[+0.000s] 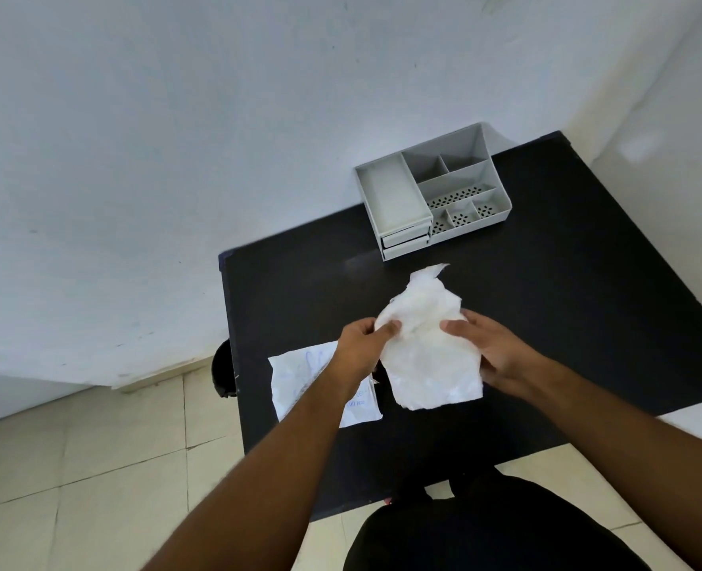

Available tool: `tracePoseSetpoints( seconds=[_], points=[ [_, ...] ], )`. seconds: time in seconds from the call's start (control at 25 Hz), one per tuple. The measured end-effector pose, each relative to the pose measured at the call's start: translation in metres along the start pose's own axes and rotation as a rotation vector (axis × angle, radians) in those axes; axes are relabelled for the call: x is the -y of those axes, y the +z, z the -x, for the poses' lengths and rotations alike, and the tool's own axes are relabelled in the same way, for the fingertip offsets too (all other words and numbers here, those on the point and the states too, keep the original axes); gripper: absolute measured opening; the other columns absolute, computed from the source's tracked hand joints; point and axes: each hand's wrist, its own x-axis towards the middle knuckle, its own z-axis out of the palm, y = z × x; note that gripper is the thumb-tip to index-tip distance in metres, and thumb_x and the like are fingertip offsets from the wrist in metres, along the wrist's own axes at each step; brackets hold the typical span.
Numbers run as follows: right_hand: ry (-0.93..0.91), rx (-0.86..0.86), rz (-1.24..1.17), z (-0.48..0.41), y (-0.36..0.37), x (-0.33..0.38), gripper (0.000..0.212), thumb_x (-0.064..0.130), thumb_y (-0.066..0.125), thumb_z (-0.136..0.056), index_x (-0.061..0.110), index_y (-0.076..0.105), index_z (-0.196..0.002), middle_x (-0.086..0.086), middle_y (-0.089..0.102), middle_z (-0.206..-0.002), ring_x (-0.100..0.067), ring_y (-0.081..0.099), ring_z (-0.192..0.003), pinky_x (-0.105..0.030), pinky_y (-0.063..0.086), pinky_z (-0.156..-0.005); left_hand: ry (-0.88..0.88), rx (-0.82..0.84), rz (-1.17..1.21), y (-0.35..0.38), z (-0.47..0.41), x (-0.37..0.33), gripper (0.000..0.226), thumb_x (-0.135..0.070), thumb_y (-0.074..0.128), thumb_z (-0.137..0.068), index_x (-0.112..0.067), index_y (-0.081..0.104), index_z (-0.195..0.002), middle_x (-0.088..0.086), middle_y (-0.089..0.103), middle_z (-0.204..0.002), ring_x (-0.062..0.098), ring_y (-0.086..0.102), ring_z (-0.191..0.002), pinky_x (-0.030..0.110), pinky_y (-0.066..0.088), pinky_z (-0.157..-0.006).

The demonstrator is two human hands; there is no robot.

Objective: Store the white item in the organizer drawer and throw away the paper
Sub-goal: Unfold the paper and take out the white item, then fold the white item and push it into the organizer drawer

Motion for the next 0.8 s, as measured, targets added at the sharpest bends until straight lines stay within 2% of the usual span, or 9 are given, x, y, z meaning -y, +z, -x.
tracePoseSetpoints(
  seconds=[0.12,0.24,0.44,0.52,0.64,0.8],
  points=[
    [-0.012,-0.060,0.120,-0.006,0.007,0.001,0.039,0.013,0.075,-0.086,0.015,0.063,-0.123,-0.008,0.075,-0.116,-0.029,0.072,-0.106,-0.055,0.054,-0.096,-0.042,-0.022,0.150,0.002,0.001,0.004,0.027,-0.035,0.071,-0.092,-0.011,0.072,-0.103,0.009,0.078,-0.102,0.023,0.075,-0.091,0.039,0.062,-0.078],
    [-0.046,-0.105,0.133,-0.011,0.014,-0.001,0.041,-0.001,0.072,-0.084,0.016,0.064,-0.120,-0.009,0.075,-0.113,-0.028,0.073,-0.102,-0.049,0.059,-0.087,-0.055,0.095,0.246,0.001,0.001,0.008,0.037,-0.039,0.074,-0.088,-0.016,0.068,-0.117,0.005,0.077,-0.111,0.025,0.074,-0.102,0.048,0.060,-0.090],
    [-0.046,-0.118,0.011,-0.016,0.016,-0.003,0.045,-0.013,0.063,-0.084,0.012,0.063,-0.122,-0.013,0.073,-0.116,-0.031,0.071,-0.104,-0.047,0.059,-0.086,-0.121,0.217,0.208,-0.013,0.002,0.012,0.045,-0.038,0.079,-0.085,-0.015,0.067,-0.122,0.003,0.076,-0.114,0.023,0.072,-0.106,0.049,0.060,-0.089],
    [-0.037,-0.126,0.029,-0.016,0.017,-0.004,0.046,-0.015,0.062,-0.083,0.012,0.063,-0.120,-0.014,0.072,-0.115,-0.031,0.071,-0.105,-0.046,0.059,-0.085,-0.103,0.194,0.180,-0.016,0.000,0.014,0.044,-0.035,0.080,-0.084,-0.013,0.069,-0.120,0.005,0.076,-0.114,0.024,0.073,-0.105,0.046,0.060,-0.087],
    [-0.039,-0.107,0.048,-0.014,0.018,-0.004,0.040,-0.010,0.066,-0.082,0.014,0.064,-0.115,-0.012,0.074,-0.111,-0.030,0.071,-0.105,-0.043,0.059,-0.081,-0.077,0.110,0.160,-0.016,-0.003,0.015,0.042,-0.033,0.083,-0.082,-0.010,0.071,-0.115,0.010,0.077,-0.109,0.026,0.074,-0.101,0.044,0.061,-0.084],
    [-0.069,-0.008,0.037,-0.010,0.018,0.001,0.036,0.020,0.074,-0.087,0.011,0.065,-0.121,-0.011,0.075,-0.114,-0.028,0.072,-0.106,-0.045,0.057,-0.088,-0.066,0.146,0.065,-0.017,-0.005,0.011,0.034,-0.025,0.080,-0.085,-0.011,0.070,-0.114,0.010,0.076,-0.111,0.024,0.073,-0.098,0.043,0.061,-0.086]
  ],
)
